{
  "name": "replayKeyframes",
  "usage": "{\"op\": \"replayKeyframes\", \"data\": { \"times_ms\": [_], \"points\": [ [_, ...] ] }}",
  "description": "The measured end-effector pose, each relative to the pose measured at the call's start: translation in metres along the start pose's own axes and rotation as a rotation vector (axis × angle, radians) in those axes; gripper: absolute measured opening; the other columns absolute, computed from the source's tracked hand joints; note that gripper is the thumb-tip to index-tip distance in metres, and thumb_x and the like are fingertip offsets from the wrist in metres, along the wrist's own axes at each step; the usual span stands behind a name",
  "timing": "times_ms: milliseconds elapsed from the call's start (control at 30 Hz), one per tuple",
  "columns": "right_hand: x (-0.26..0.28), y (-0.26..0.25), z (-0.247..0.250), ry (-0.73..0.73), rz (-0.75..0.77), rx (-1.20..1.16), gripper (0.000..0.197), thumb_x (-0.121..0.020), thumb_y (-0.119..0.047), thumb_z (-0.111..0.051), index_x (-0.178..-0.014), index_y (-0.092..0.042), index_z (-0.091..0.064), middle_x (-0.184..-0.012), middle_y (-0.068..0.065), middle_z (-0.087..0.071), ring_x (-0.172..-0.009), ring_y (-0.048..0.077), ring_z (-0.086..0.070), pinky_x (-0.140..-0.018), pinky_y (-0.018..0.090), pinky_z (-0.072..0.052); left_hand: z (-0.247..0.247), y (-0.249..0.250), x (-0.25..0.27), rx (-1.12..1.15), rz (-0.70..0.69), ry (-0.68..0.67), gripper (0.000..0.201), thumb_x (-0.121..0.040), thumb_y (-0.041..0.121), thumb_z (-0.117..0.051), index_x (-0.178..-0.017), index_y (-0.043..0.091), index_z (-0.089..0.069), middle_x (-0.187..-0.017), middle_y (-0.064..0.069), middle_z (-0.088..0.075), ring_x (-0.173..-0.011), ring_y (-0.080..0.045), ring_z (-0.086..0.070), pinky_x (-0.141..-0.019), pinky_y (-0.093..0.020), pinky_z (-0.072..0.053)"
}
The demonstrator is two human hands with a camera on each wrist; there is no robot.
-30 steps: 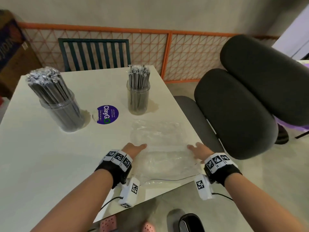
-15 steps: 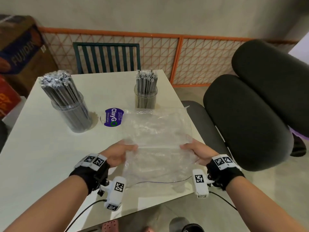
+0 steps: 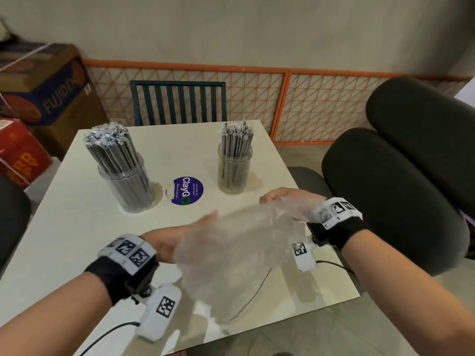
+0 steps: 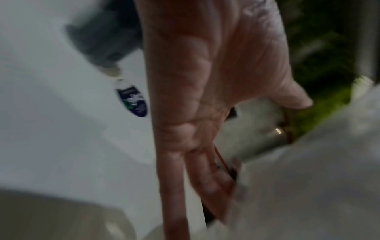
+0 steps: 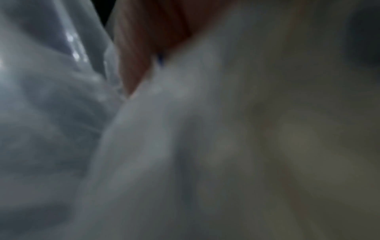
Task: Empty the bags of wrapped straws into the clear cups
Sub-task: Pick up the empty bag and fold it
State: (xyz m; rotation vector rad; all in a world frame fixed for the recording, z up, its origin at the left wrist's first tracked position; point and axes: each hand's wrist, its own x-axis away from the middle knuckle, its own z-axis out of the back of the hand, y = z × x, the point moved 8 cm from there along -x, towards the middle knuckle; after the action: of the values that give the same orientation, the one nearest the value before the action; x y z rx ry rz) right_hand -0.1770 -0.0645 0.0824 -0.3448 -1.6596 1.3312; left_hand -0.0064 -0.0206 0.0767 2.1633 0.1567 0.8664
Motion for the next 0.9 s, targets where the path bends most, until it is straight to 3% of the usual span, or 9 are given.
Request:
{"op": "replayKeyframes", "data": {
  "times_ms": [67, 167, 367, 433, 533, 633, 700, 800, 900],
  "points": [
    [-0.009, -0.021, -0.008, -0.156, 0.112, 0.030, 0.025, -0.069, -0.038, -0.076, -0.069, -0.018, -0.060, -0.066, 0.008, -0.054, -0.056, 0.019, -0.050, -0.057, 0.024, -0.040, -0.021, 0.002, -0.002, -0.257, -0.006, -0.002, 0.079, -0.057, 0.063, -0.075, -0.124, 0.026, -0.057, -0.102, 0.018, -0.073, -0.101, 0.004, -0.062, -0.083, -0.012, -0.050],
    [-0.012, -0.044, -0.020, -0.196, 0.126, 0.137, 0.026, -0.069, -0.038, -0.074, -0.077, -0.016, -0.063, -0.077, 0.015, -0.054, -0.067, 0.023, -0.054, -0.065, 0.025, -0.047, -0.019, -0.011, -0.029, -0.313, 0.021, 0.051, 0.022, -0.084, 0.016, -0.065, -0.106, 0.012, -0.063, -0.102, -0.003, -0.068, -0.079, -0.002, -0.069, -0.075, -0.020, -0.055],
    [0.059, -0.041, 0.080, 0.877, 0.039, 0.172, 0.048, -0.091, -0.042, -0.052, -0.135, -0.026, -0.042, -0.139, 0.002, -0.050, -0.127, 0.025, -0.049, -0.103, 0.045, -0.042, 0.027, 0.007, -0.016, -0.242, -0.235, 0.496, 0.039, -0.066, 0.011, -0.058, -0.104, 0.007, -0.063, -0.093, -0.014, -0.066, -0.083, -0.028, -0.063, -0.080, -0.037, -0.051],
    [0.079, -0.036, 0.064, 0.979, 0.037, 0.085, 0.071, -0.087, -0.059, -0.046, -0.146, -0.026, -0.023, -0.151, 0.003, -0.034, -0.135, 0.023, -0.039, -0.108, 0.048, -0.036, 0.045, 0.016, -0.005, -0.259, -0.346, 0.682, 0.026, -0.077, 0.003, -0.056, -0.102, 0.009, -0.060, -0.090, -0.010, -0.066, -0.087, -0.030, -0.062, -0.082, -0.039, -0.052],
    [0.065, -0.039, -0.014, 0.819, 0.095, 0.147, 0.093, -0.079, -0.066, -0.047, -0.151, -0.025, -0.004, -0.159, 0.004, -0.014, -0.145, 0.021, -0.020, -0.117, 0.037, -0.019, 0.045, 0.027, 0.002, -0.321, -0.435, 0.818, 0.027, -0.084, -0.003, -0.048, -0.105, 0.010, -0.059, -0.090, -0.009, -0.065, -0.091, -0.031, -0.062, -0.084, -0.042, -0.052],
    [0.033, -0.028, -0.059, 0.708, 0.088, 0.175, 0.092, -0.090, -0.051, -0.046, -0.148, -0.019, 0.017, -0.160, 0.002, 0.008, -0.148, 0.019, 0.003, -0.118, 0.033, -0.007, 0.019, 0.035, -0.007, -0.267, -0.493, 0.698, 0.032, -0.086, -0.004, -0.048, -0.108, 0.013, -0.063, -0.098, -0.008, -0.070, -0.092, -0.024, -0.067, -0.085, -0.039, -0.054],
    [0.023, -0.016, -0.052, 0.680, 0.066, 0.009, 0.091, -0.092, -0.048, -0.045, -0.147, -0.018, 0.021, -0.159, 0.003, -0.005, -0.146, 0.022, -0.011, -0.116, 0.032, -0.017, 0.003, 0.040, -0.009, -0.163, -0.516, 0.579, 0.035, -0.086, -0.007, -0.046, -0.100, 0.018, -0.065, -0.094, -0.005, -0.072, -0.085, -0.019, -0.070, -0.078, -0.032, -0.056],
    [0.013, -0.006, -0.047, 0.480, 0.104, -0.250, 0.079, -0.089, -0.047, -0.053, -0.149, -0.024, -0.008, -0.147, 0.001, -0.041, -0.129, 0.021, -0.048, -0.108, 0.036, -0.039, -0.002, 0.038, -0.010, -0.021, -0.506, 0.429, 0.038, -0.085, -0.010, -0.042, -0.103, 0.015, -0.065, -0.091, -0.005, -0.074, -0.081, -0.018, -0.071, -0.071, -0.028, -0.058],
    [0.010, -0.007, -0.054, 0.237, 0.207, -0.509, 0.056, -0.090, -0.026, -0.055, -0.139, -0.004, -0.041, -0.137, 0.018, -0.051, -0.122, 0.031, -0.054, -0.110, 0.047, -0.038, -0.004, 0.032, -0.009, 0.077, -0.481, 0.332, 0.041, -0.078, -0.003, -0.052, -0.117, 0.003, -0.061, -0.108, -0.017, -0.069, -0.098, -0.030, -0.066, -0.087, -0.041, -0.053]
  ]
}}
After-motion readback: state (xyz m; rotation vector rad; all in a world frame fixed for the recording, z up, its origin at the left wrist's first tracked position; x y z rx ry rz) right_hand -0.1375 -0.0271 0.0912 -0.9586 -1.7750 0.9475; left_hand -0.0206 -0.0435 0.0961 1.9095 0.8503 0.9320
